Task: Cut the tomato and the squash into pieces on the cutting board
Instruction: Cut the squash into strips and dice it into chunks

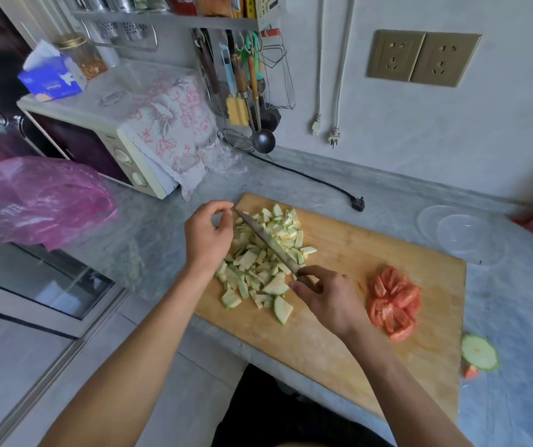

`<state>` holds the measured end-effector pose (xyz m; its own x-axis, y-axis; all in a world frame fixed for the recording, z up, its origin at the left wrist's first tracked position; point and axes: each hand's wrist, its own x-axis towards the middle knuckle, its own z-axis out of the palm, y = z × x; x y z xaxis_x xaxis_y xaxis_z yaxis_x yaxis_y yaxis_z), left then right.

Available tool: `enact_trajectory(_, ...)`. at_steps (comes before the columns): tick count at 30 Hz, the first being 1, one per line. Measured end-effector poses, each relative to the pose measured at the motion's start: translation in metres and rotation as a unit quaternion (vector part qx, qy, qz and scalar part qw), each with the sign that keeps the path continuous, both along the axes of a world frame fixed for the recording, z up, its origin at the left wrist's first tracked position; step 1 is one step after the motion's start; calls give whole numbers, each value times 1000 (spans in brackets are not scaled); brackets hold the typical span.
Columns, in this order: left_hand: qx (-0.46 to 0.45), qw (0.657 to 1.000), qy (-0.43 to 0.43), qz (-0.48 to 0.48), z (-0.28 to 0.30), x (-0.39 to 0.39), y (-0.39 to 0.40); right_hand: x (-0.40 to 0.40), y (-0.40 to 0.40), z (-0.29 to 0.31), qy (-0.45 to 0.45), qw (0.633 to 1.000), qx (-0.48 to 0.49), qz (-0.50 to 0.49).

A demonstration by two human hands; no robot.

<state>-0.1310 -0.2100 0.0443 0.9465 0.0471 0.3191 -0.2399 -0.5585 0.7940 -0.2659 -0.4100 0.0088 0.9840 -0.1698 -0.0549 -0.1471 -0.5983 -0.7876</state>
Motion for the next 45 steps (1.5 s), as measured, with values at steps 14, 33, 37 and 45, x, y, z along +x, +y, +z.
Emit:
enact_trajectory(14, 235, 947, 213, -53, -138, -76, -16, 10, -19, -11, 24, 986, 61, -150)
enact_trajectory(33, 479, 806, -142, -319, -147, -46, -25, -13, 18, -21, 60, 976, 116, -177)
enact_trajectory(37, 464, 829, -103, -295, -137, -28, -21, -17, 31, -16, 70, 971, 121, -193)
enact_trajectory(45, 182, 935, -48, -302, -95, 37, -14, 31, 10, 2, 57, 973, 35, -220)
